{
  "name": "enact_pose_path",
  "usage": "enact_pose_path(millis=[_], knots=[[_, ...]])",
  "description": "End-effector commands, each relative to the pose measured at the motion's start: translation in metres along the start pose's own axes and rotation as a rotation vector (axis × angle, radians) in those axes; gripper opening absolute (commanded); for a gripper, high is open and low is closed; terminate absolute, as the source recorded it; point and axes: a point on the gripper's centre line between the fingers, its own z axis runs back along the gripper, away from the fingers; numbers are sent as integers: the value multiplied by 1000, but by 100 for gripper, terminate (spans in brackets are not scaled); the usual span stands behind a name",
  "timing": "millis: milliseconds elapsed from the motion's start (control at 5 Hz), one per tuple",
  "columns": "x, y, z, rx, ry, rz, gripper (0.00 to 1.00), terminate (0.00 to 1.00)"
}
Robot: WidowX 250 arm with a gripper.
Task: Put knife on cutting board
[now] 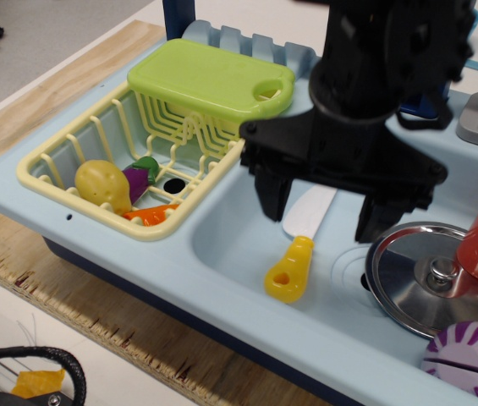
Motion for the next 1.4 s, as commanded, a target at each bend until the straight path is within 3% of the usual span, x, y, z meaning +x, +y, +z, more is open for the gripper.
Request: enact_pose_path(millis=[0, 400, 1000, 1200], knots=[[1, 1, -12, 9, 5, 20, 100, 0], [3, 3, -33, -9, 43, 28, 100, 0], [-15, 0, -60, -40, 132, 110, 100, 0], [-21, -2, -61, -45, 128, 133, 0, 0]])
